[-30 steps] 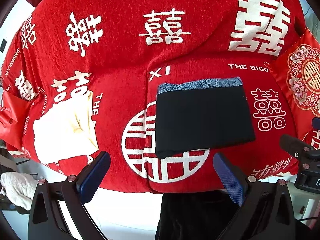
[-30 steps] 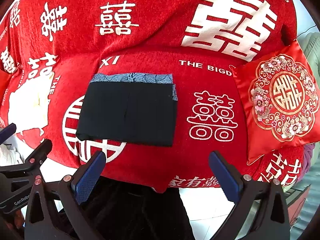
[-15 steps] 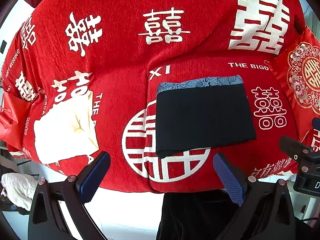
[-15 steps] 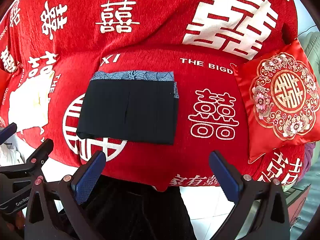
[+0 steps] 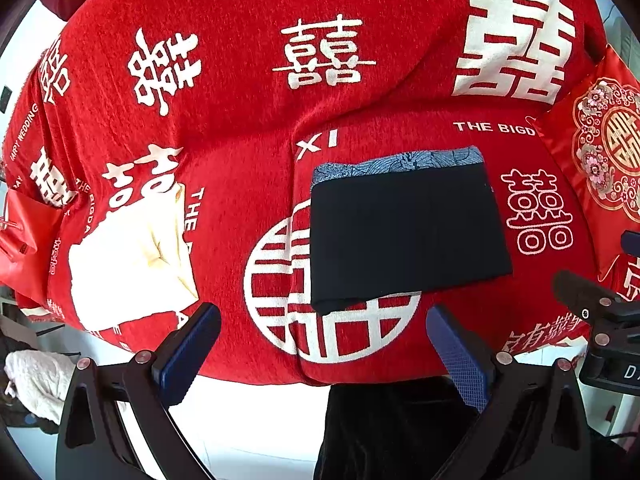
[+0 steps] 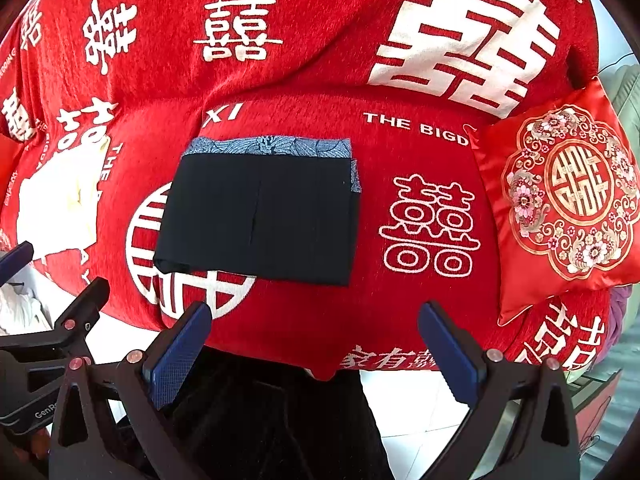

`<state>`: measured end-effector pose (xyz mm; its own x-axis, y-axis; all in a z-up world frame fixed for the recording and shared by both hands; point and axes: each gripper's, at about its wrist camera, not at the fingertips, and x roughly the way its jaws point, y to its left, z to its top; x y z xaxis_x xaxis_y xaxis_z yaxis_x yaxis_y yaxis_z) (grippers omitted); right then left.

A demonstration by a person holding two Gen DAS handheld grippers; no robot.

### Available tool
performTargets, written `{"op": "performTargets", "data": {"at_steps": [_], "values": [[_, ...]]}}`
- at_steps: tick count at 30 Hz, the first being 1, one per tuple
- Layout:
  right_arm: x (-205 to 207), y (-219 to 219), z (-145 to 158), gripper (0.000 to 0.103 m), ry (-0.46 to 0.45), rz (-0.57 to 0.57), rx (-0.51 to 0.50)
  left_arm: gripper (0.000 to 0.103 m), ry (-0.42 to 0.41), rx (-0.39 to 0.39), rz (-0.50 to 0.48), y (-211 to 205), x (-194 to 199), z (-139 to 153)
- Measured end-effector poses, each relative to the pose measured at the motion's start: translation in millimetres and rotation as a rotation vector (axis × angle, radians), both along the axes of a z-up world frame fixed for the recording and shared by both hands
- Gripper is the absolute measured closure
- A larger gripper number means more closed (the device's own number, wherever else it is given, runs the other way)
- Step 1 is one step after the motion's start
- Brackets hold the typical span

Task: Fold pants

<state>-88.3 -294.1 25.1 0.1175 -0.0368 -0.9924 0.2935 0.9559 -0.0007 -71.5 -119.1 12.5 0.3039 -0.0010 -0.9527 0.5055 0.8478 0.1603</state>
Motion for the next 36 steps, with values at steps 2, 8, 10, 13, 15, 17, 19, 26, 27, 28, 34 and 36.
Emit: {"op": "performTargets", "data": {"at_steps": [2,8,10,13,15,17,19,26,27,28,34,36], "values": [[0.3,0.2,-0.3,0.0,0.002,0.004,0.0,0.0,0.001,-0.001,-0.001,-0.1,0.2,0.0],[0.8,0.9,-1.2,0.0,0.007,0.013,0.002,0.0,0.0,0.001,0.001,1.5,-1.3,-1.3],[1.0,1.4,-1.2,0.0,0.007,0.013,0.001,0.0,0.001,-0.002,0.002,2.1,-1.8,-1.6],[0.7,1.7,-1.5,0.0,0.008,0.014,0.002,0.0,0.002,-0.001,0.003,2.3,-1.6,-1.9],[0.5,2.4,-1.8,0.0,0.009,0.014,0.003,0.0,0.003,0.0,0.003,2.5,-1.5,-2.1],[0.5,3.3,-2.2,0.0,0.011,0.016,0.002,0.0,0.006,0.001,0.005,2.7,-1.6,-2.7],[0.1,3.6,-2.5,0.0,0.011,0.016,0.003,0.0,0.008,0.0,0.01,3.0,-1.6,-3.1],[0.0,3.6,-2.9,0.0,0.011,0.014,0.003,0.0,0.019,-0.002,0.016,3.1,-0.2,-3.6],[0.3,3.3,-2.8,0.0,0.011,0.015,0.003,0.0,0.018,-0.003,0.017,3.4,-0.2,-3.4],[0.5,3.1,-2.8,0.0,0.012,0.015,0.003,0.0,0.017,-0.005,0.018,3.4,0.0,-3.3],[-0.9,4.1,-3.9,0.0,0.012,0.017,0.003,0.0,-0.01,-0.028,0.018,3.5,-0.8,0.8],[-1.7,4.3,-4.5,0.0,0.012,0.014,0.003,0.0,-0.004,-0.031,0.016,3.0,-0.5,0.7]]}}
